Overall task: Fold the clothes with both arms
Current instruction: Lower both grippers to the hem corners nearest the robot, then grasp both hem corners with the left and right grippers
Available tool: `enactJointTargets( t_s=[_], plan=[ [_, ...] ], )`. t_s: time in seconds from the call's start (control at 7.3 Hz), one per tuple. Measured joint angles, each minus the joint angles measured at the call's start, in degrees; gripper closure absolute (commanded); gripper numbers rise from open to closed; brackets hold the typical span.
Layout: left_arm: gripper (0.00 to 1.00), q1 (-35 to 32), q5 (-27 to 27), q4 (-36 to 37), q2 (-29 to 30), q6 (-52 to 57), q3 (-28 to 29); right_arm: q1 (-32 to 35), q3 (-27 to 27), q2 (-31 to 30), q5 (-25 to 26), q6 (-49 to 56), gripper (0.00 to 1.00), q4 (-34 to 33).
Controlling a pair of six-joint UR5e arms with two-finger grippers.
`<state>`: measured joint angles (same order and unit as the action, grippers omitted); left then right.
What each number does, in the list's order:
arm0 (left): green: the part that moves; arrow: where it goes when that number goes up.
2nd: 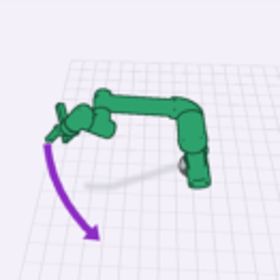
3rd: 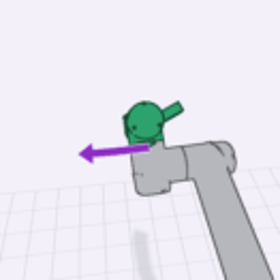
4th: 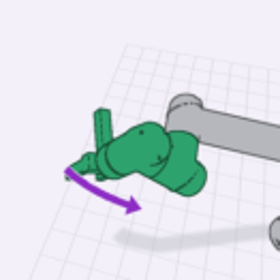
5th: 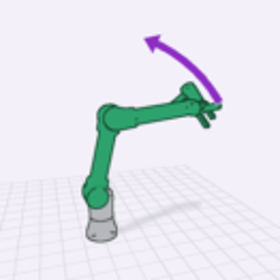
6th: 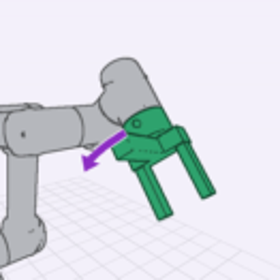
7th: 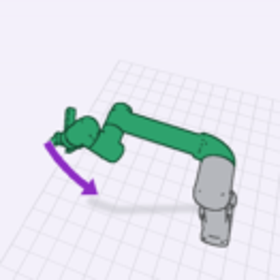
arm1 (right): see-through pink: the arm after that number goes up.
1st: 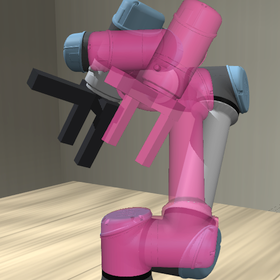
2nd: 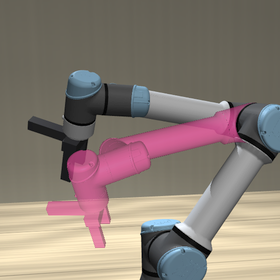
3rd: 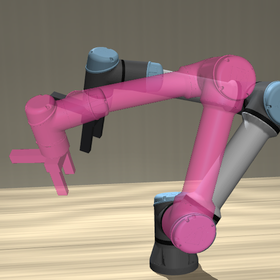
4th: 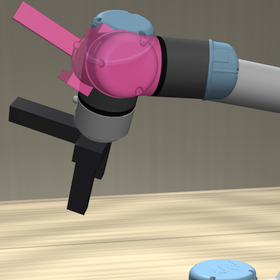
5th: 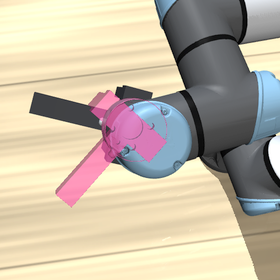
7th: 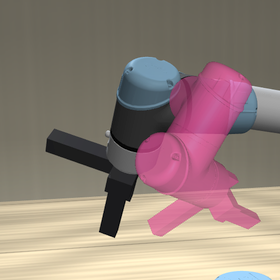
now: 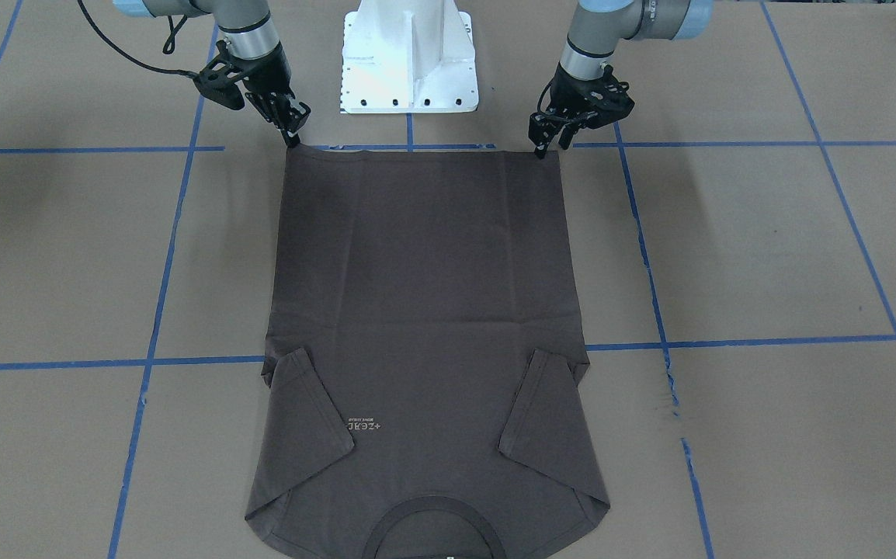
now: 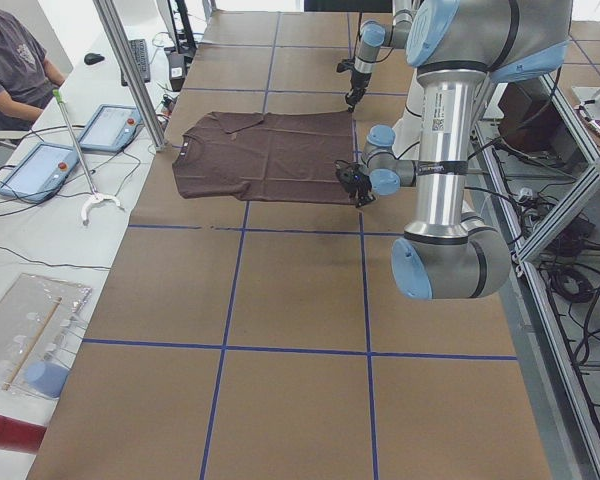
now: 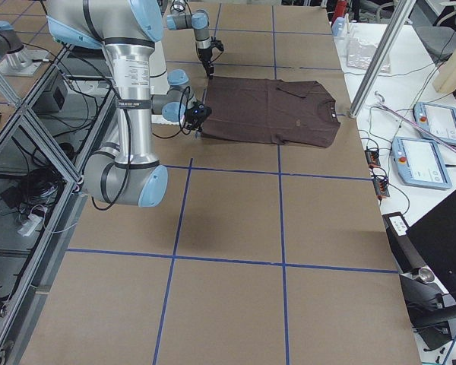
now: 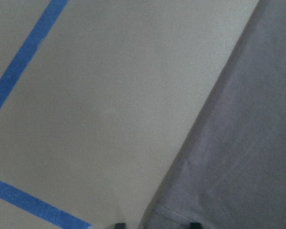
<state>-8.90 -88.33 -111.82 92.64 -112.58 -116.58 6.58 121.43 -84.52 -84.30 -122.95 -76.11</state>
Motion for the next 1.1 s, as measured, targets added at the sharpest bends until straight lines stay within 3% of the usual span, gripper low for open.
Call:
enactJointTargets(
  t_s=[0.69,1.1],
  plan=[
    [1.00,-0.57,-0.25,1.57,0.27,0.27,-3.66,-0.02,0.55,-0.34,-0.04,0.00,1.00,0.06],
    [1.00,4.04,-0.04,8.24,0.28,-1.77,-11.47,-2.68,7.79,-5.73,-0.85,0.00,1.00,0.13]
  ],
)
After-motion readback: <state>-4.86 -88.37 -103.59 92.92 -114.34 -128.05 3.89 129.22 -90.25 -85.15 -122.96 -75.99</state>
